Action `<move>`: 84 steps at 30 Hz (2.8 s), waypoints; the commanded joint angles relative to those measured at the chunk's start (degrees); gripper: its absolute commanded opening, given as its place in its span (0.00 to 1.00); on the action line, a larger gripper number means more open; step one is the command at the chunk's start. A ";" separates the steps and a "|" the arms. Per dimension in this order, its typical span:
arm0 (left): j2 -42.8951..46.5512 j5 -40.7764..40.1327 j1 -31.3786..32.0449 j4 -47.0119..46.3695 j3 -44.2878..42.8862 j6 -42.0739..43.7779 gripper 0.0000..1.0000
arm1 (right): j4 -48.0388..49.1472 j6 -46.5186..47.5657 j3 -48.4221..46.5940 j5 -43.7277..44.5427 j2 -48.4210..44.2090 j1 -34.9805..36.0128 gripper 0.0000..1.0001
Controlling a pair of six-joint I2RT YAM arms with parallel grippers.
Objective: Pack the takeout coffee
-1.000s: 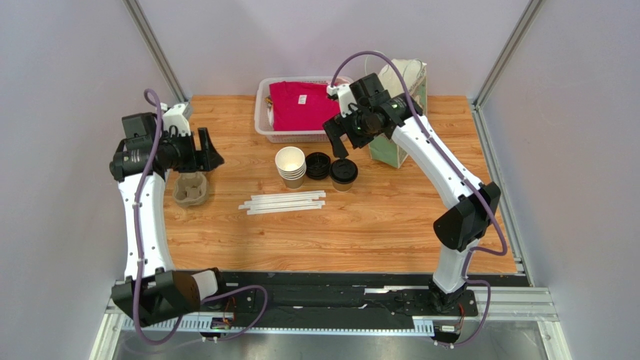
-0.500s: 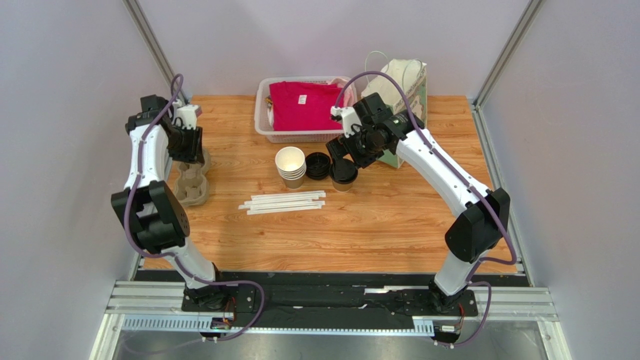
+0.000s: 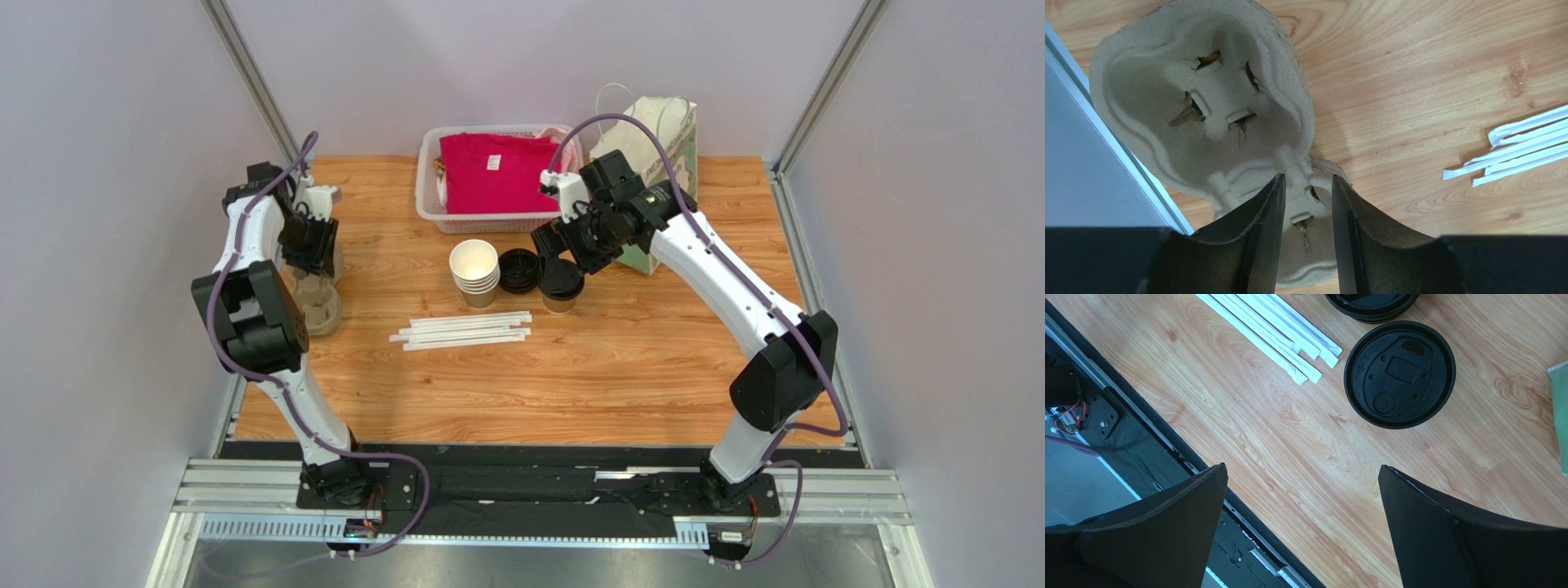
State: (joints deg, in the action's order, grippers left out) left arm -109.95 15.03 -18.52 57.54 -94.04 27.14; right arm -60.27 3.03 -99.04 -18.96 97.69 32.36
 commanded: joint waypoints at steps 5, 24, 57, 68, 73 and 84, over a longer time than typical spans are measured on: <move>-2.81 1.14 -0.28 -1.73 -3.78 2.57 0.43 | 1.65 -0.74 -0.97 -1.60 -0.31 -0.02 1.00; -5.01 1.76 -0.20 -1.90 -4.22 3.63 0.34 | 1.21 -1.01 -1.68 -2.04 0.92 -0.02 1.00; 3.96 3.08 -0.20 3.02 -7.12 7.85 0.00 | 1.30 -1.18 -1.85 -1.78 0.75 -0.02 1.00; -1.23 2.99 1.73 3.90 -6.78 4.77 0.36 | 1.21 -1.09 -1.68 -1.78 1.01 -0.02 1.00; -2.37 1.41 2.18 3.55 -4.93 3.98 0.36 | 1.21 -1.01 -1.50 -1.69 1.01 -0.02 1.00; -1.40 -0.17 2.35 0.82 0.96 1.26 0.41 | 1.12 -1.18 -1.68 -2.13 1.36 -0.10 1.00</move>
State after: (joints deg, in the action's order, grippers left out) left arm -111.50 14.94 -16.47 60.36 -93.30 30.28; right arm -60.34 2.37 -99.04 -20.14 99.29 32.36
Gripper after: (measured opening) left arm 0.376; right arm 0.998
